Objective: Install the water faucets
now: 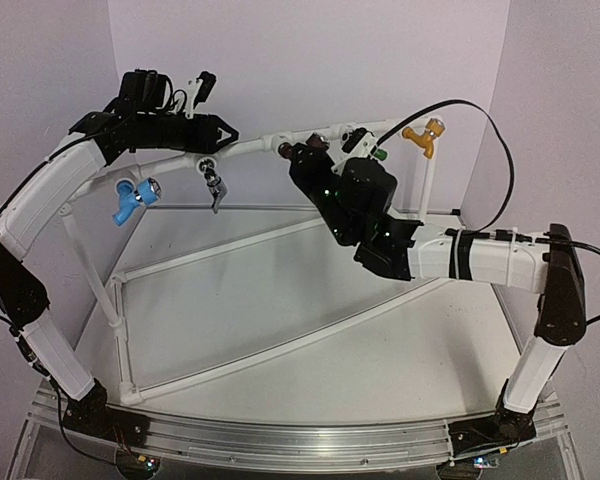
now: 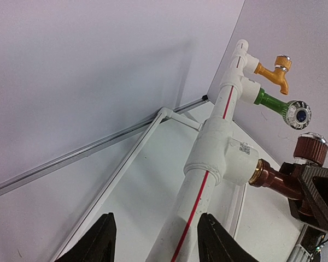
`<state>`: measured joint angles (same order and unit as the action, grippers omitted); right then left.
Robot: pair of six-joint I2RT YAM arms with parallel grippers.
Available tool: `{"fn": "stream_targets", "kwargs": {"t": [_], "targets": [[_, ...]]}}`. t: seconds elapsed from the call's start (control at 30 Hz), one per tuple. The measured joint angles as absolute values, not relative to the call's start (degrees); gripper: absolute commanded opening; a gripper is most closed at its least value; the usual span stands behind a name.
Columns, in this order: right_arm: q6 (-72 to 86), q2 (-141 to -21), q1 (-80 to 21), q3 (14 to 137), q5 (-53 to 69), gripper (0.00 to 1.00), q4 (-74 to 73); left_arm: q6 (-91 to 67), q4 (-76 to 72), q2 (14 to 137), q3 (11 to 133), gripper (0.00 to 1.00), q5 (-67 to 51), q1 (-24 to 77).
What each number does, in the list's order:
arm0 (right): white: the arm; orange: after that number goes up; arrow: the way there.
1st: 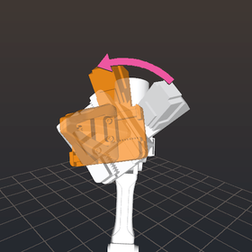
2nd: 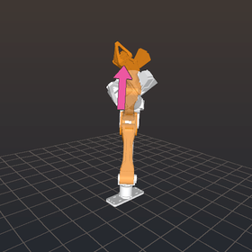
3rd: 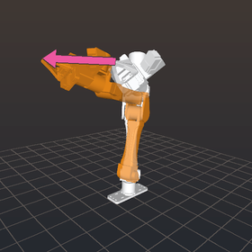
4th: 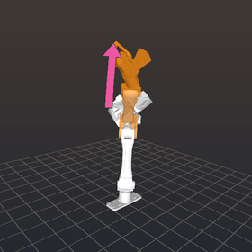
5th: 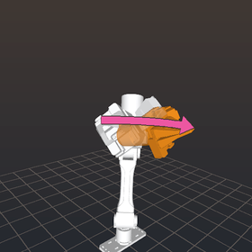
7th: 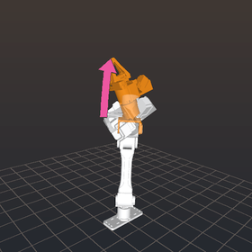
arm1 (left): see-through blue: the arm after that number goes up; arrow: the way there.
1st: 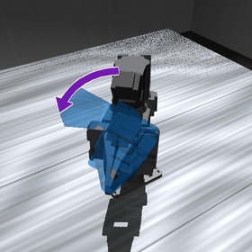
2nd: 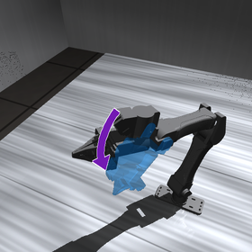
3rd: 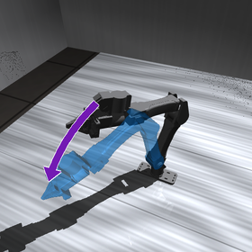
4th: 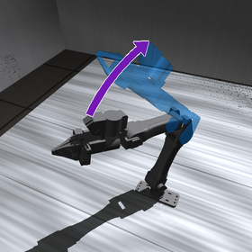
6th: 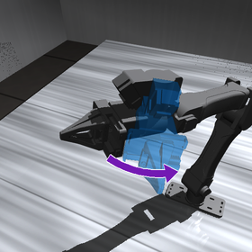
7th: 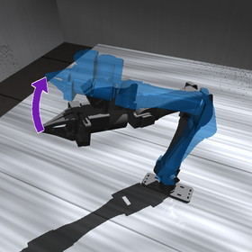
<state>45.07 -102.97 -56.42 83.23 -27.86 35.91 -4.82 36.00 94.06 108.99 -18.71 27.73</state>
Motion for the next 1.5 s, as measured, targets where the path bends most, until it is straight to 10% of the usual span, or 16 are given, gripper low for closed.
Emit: {"fn": "stream_targets", "kwargs": {"t": [0.37,0.8,1.5], "targets": [[53.2,-99.8,-57.4,82.7,-29.8,0.3,27.1,-7.3,35.4,92.9,106.8,0.54,-18.8,28.2],[48.5,-93.6,-56.1,70.8,-24.9,0.97,31.4,-9.3,38.0,91.9,106.7,0.54,-20.5,29.4],[34.6,-73.2,-55.3,69.7,-15.1,0.98,7.8,-9.0,38.0,91.8,106.7,0.54,-20.9,29.2]]}}
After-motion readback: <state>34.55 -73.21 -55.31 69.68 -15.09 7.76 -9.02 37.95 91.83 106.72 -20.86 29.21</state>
